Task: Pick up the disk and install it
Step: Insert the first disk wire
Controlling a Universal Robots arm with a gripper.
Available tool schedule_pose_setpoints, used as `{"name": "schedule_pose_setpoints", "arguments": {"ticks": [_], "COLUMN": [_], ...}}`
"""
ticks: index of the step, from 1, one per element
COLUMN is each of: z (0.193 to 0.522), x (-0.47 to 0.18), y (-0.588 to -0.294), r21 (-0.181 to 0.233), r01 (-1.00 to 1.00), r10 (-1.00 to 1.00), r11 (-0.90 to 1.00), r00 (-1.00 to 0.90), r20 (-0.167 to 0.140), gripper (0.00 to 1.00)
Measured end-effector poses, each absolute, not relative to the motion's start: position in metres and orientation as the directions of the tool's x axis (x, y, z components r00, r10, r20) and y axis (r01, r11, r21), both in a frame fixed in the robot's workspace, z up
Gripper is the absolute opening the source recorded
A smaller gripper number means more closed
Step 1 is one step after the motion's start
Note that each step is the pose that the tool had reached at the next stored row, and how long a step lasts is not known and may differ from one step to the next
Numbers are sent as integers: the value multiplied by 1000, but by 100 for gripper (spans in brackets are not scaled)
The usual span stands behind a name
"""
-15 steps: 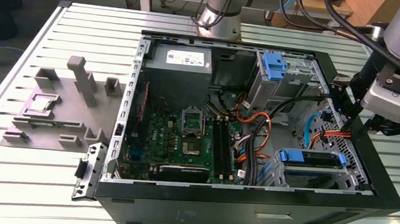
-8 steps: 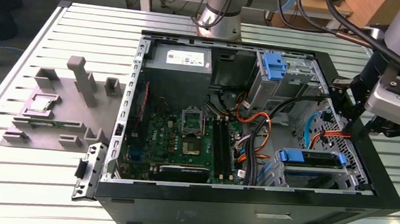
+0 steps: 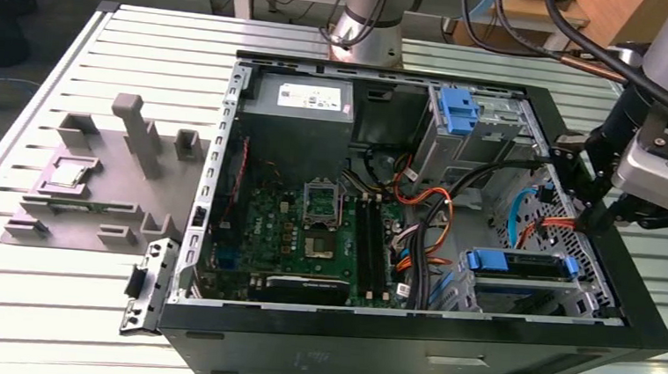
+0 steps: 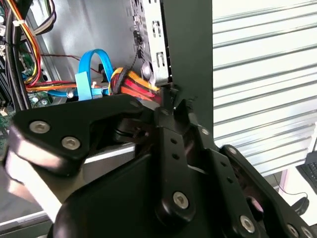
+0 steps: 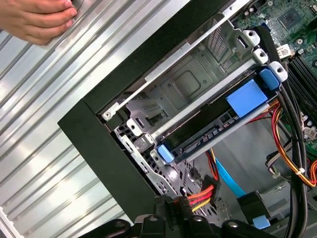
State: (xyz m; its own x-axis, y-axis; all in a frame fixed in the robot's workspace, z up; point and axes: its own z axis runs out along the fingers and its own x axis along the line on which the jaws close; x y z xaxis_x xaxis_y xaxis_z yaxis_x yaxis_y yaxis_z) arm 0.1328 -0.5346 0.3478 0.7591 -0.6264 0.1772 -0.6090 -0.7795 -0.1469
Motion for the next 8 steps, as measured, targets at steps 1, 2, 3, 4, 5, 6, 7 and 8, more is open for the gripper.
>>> {"name": "schedule_pose_setpoints", "arguments": {"ticks": [1, 2, 3, 4, 5, 6, 7, 8], "z": [348, 348, 349, 350, 352, 352, 353, 353], "x": [133, 133, 133, 133, 133, 133, 133, 133], "y": [-535, -535, -535, -535, -535, -535, -535, -535], "r21": [-147, -147, -147, -147, -147, -147, -147, -147], "r01": [-609, -609, -609, -609, -609, -609, -609, -609], "r10": [-626, -626, -626, -626, -626, -626, -626, -626], "r11": [-780, -780, -780, -780, -780, -780, -780, -780], "r00": [759, 759, 759, 759, 759, 759, 759, 759], "r20": [177, 177, 177, 177, 177, 177, 177, 177], "gripper": [23, 17, 17, 17, 17, 17, 17, 17]}}
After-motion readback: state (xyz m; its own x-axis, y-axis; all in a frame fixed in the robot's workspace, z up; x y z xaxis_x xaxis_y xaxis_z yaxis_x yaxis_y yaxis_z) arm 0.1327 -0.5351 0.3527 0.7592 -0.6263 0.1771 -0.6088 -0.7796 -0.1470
